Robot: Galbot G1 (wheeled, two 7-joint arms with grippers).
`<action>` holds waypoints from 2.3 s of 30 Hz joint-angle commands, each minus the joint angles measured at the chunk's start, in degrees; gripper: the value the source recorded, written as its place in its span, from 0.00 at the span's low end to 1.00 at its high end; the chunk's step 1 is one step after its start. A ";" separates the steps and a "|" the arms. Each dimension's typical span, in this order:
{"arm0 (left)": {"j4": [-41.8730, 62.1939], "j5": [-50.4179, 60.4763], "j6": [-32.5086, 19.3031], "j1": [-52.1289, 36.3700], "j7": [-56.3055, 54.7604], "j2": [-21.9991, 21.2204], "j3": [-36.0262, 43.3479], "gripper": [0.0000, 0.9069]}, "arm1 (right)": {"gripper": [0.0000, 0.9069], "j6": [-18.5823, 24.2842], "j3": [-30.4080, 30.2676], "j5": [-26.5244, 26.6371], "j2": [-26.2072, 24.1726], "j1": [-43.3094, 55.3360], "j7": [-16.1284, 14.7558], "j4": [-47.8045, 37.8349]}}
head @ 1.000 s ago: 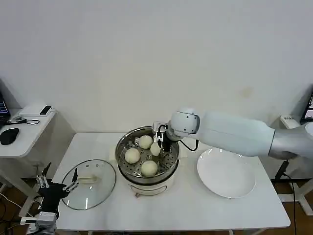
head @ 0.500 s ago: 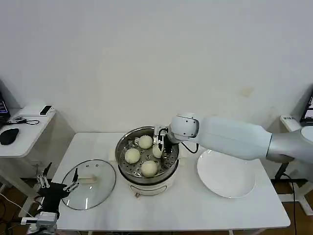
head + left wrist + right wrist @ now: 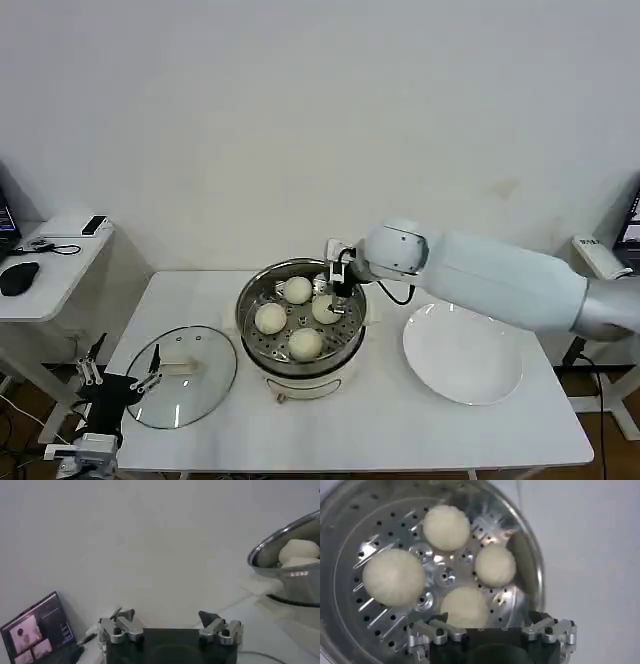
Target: Take steamed baozi put them in steamer then cover it.
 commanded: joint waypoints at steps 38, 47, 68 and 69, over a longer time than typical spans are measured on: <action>23.01 62.20 -12.10 1.69 -14.69 5.90 1.71 1.00 | 1.00 47.86 111.36 -24.98 21.73 -106.59 20.75 21.18; 33.53 64.58 -11.84 -8.16 -14.68 8.32 8.15 1.00 | 1.00 45.34 113.09 -22.52 22.44 -105.88 22.88 19.58; 38.90 63.98 -10.81 -19.12 -13.69 11.07 14.56 1.00 | 1.00 46.96 114.74 -24.67 24.54 -109.54 22.22 20.49; 38.90 63.84 -10.73 -19.39 -13.58 11.18 14.87 1.00 | 1.00 47.01 114.89 -24.57 24.59 -109.63 22.23 20.55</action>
